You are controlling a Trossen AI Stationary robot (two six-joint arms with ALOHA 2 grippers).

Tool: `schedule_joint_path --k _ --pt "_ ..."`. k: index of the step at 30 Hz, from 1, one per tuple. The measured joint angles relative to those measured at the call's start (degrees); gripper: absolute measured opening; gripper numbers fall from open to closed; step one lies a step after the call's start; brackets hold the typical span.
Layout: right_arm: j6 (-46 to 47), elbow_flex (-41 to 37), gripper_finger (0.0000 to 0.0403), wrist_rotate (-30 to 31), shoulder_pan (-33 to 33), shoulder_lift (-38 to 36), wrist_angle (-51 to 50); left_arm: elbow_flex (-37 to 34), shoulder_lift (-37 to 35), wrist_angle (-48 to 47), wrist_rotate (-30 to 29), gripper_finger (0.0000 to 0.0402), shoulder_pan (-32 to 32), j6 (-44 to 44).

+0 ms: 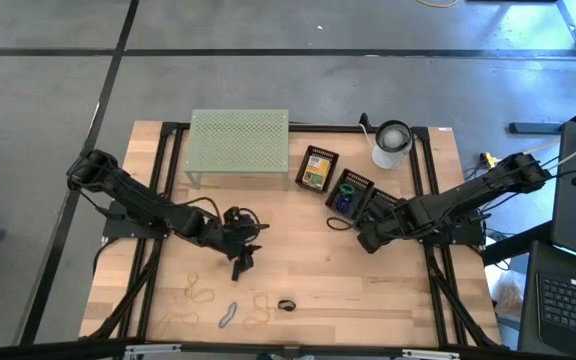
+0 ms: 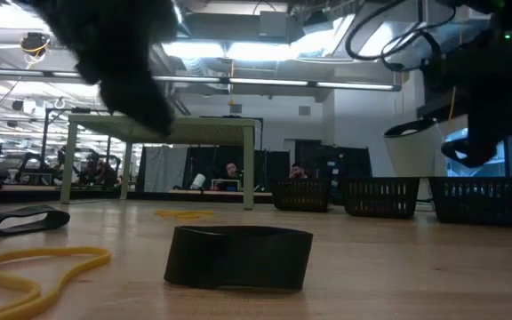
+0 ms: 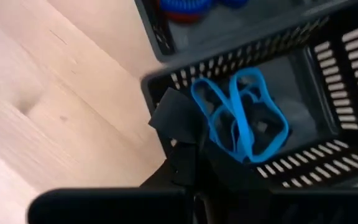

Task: Pick & Place Office Desk Supplies
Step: Put the black rubber band into the bottom black bin

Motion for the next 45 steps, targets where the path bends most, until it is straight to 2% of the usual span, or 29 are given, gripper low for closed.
schedule_joint_path --k 4,9,12,16,22,29,33,39,45 --pt "0.02 0.0 0.001 -1.99 -0.02 1.38 -2.68 -0.06 0.74 -7.63 1.55 0.0204 -0.17 -4.04" --pt "1.07 0.0 0.0011 -2.93 -0.02 2.07 -6.06 -0.06 2.3 -10.46 5.19 0.0205 -0.82 -6.97" --pt "1.07 0.0 0.0029 -2.95 -0.02 2.07 -6.06 -0.06 2.87 -11.53 8.91 0.0207 -1.86 -9.29" --pt "0.29 0.0 0.0086 -2.69 -0.02 2.07 -6.03 -0.06 2.97 -12.49 11.78 0.021 -3.79 -9.93" --pt "-0.66 0.0 0.0187 1.92 -0.02 2.07 -6.03 -0.06 2.97 -13.15 14.81 0.021 -5.56 -10.0" --pt "-0.66 0.0 0.0262 2.36 -0.02 2.07 -6.01 -0.06 3.6 -12.83 14.95 0.021 -6.54 -19.68" --pt "-0.67 0.0 0.0278 2.46 -0.02 2.07 -5.97 -0.08 5.56 -12.42 14.98 0.021 -5.87 -25.37" --pt "-0.7 0.0 0.0282 2.46 -0.02 2.07 -5.84 -0.07 10.1 -10.46 17.98 0.021 -4.32 -30.33" --pt "-0.85 0.0 0.0277 2.53 -0.02 2.07 -5.82 0.16 12.28 -9.6 19.64 0.021 -3.54 -28.27"
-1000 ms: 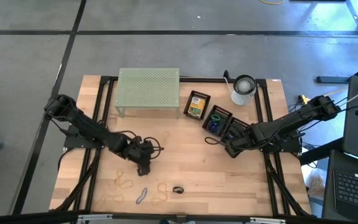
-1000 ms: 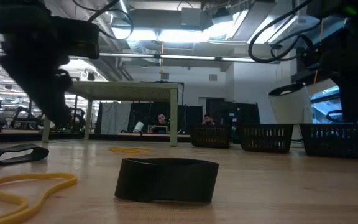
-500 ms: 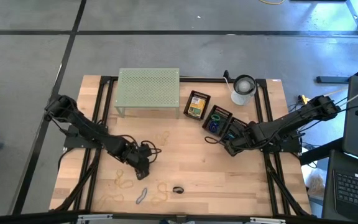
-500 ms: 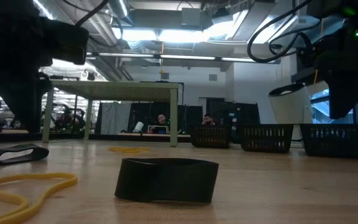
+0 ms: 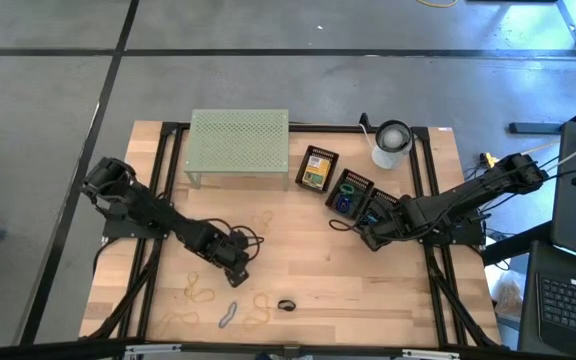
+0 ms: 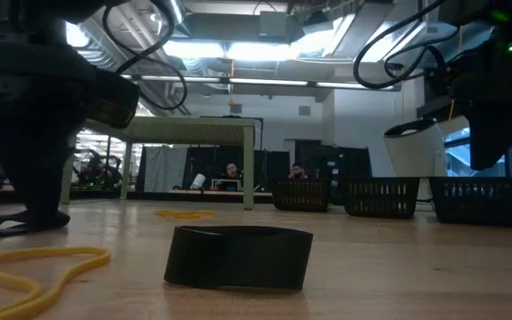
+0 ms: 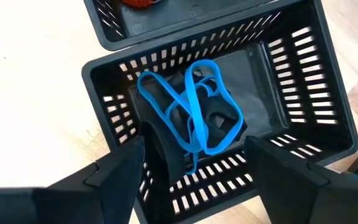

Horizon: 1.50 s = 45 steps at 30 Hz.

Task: Pick & Place Office Desk Supplies
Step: Put the black rubber band into the bottom black bin

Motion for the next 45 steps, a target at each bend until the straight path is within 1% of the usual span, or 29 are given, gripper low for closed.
schedule_joint_path --k 2,5,15,17,21,23,25,27,30,33,35,39,43,45 --pt "0.0 0.0 0.0275 0.04 0.0 0.0 0.0 0.0 -0.07 0.0 -0.02 0.0205 0.09 1.74" --pt "0.0 0.0 0.0275 0.16 0.0 0.0 0.0 -0.15 -0.24 0.04 -0.07 0.0181 -0.02 4.12" --pt "0.02 0.0 0.0275 1.02 0.0 0.0 0.0 -0.24 -0.07 0.31 0.31 0.0033 0.18 10.76" --pt "0.02 0.0 0.0275 1.05 0.0 0.0 0.0 -0.24 -0.09 0.8 0.99 0.0011 0.5 11.85" --pt "0.02 0.0 0.0274 1.05 0.0 0.0 0.0 -0.34 -1.44 1.18 0.77 0.0007 0.48 13.49" --pt "0.03 0.0 0.0274 1.31 0.0 0.0 0.14 -0.46 -2.85 1.85 -0.52 0.0005 0.38 14.49" --pt "0.04 0.0 0.0274 2.86 0.0 0.0 0.41 -0.39 -4.9 2.63 -2.5 0.0005 0.38 15.81" --pt "0.07 0.0 0.0274 5.07 0.0 0.0 0.99 -0.37 -6.68 3.5 -5.56 0.0005 0.44 18.27" --pt "0.09 -0.02 0.0274 9.25 0.0 0.0 2.68 -0.37 -9.13 7.77 -11.13 0.0005 0.44 24.04" --pt "-0.08 -0.02 0.0274 13.18 -0.01 0.0 6.37 -0.33 -10.97 14.29 -17.06 0.0005 0.44 30.67" --pt "-1.66 -0.02 0.0274 14.65 -0.04 0.0 10.23 -0.33 -11.69 19.7 -21.08 0.0005 0.44 35.89" --pt "-9.63 -0.02 0.0274 15.61 -0.11 0.0 21.58 -0.31 -12.22 32.15 -27.24 0.0006 0.44 47.59" --pt "-23.87 -0.02 0.0274 15.23 -0.11 0.0 37.25 -0.26 -12.24 44.05 -31.02 0.0006 0.48 58.51" --pt "-31.3 -0.02 0.0274 13.33 -0.11 0.0 45.48 -0.26 -12.24 48.57 -32.3 0.0006 0.48 62.58"
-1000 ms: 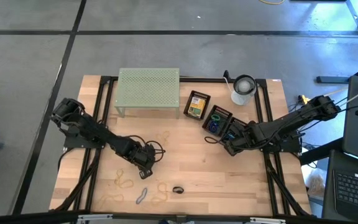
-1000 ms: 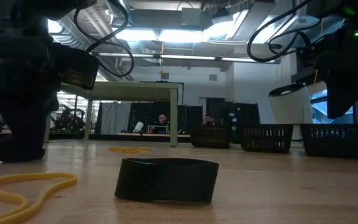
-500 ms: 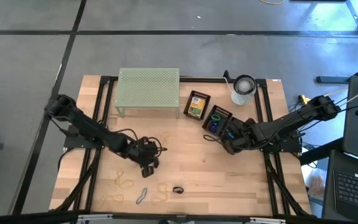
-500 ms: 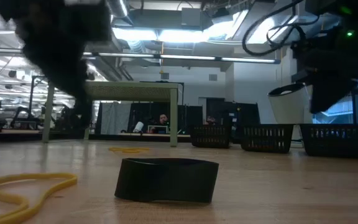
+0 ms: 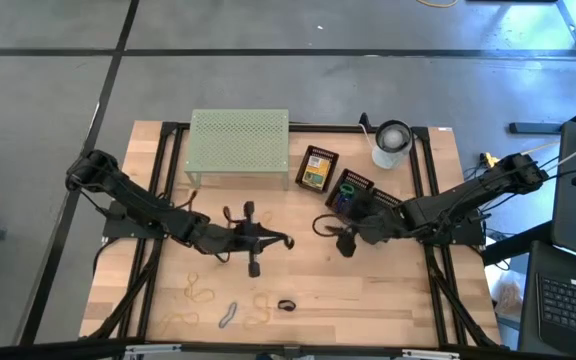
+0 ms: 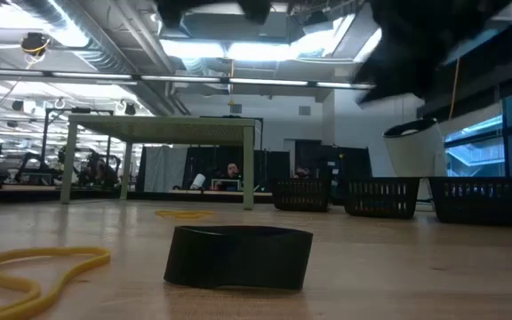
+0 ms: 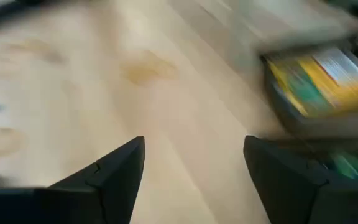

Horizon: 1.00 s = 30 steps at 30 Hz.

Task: Pick & Place Office Desk Supplies
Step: Put the black rubber band into the bottom black bin

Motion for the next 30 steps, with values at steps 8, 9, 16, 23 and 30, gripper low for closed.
schedule_joint_path --k 8,9,16,23,30 --pt "-22.56 0.0 0.0274 -10.29 0.0 3.4 26.38 0.02 -0.02 8.93 -0.7 0.0006 0.0 7.92" --pt "-25.31 0.0 0.0274 -11.02 0.0 4.31 29.14 0.02 -0.02 9.25 -0.7 0.0006 0.0 8.33" --pt "-40.4 0.0 0.0274 -12.4 -0.19 11.95 46.06 0.02 0.07 10.97 -0.35 0.0006 0.48 9.95" --pt "-41.67 0.0 0.0274 -14.46 -1.78 17.91 59.19 0.04 0.86 11.37 2.77 0.0006 2.33 12.64" --pt "-35.11 0.0 0.0274 -14.44 -2.84 18.88 61.88 0.04 3.79 12.09 3.2 0.0006 4.01 15.53"
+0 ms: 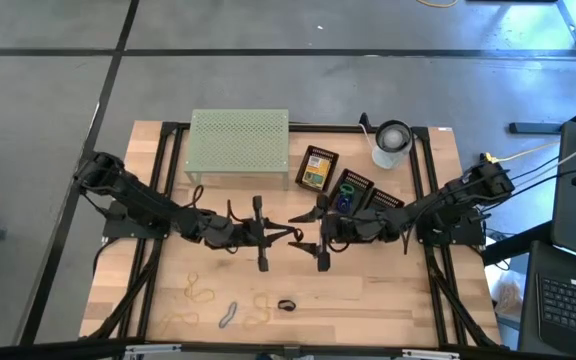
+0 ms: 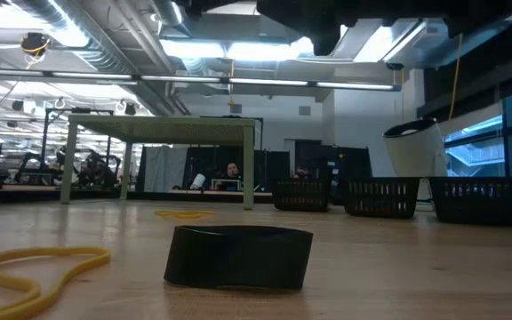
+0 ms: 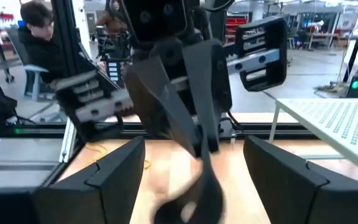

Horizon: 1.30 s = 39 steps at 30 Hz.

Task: Pick & Place Office Desk Supplies
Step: Put the black rubber band into the bottom black bin

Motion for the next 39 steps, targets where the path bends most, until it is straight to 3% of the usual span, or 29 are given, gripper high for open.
schedule_joint_path --k 5,12,29,34,39 --pt "2.17 0.02 0.0262 0.0 -0.07 0.0 -1.23 0.0 0.32 1.89 -0.25 0.0006 0.21 0.95" --pt "2.28 0.02 0.0208 0.17 -0.07 0.02 -3.06 0.0 0.3 4.8 -0.22 0.0006 -0.36 3.41" --pt "2.34 0.02 0.0007 0.47 -0.09 0.02 -3.02 0.0 0.3 4.01 -0.13 0.001 -0.38 1.09" --pt "5.39 0.03 0.0004 3.97 -0.34 -1.1 -6.08 0.0 0.3 2.54 -3.82 0.0049 -0.38 -3.01" --pt "11.3 0.04 0.0003 5.14 -1.63 -6.84 -19.12 0.0 0.3 -2.61 -4.27 0.0107 -0.38 -8.28"
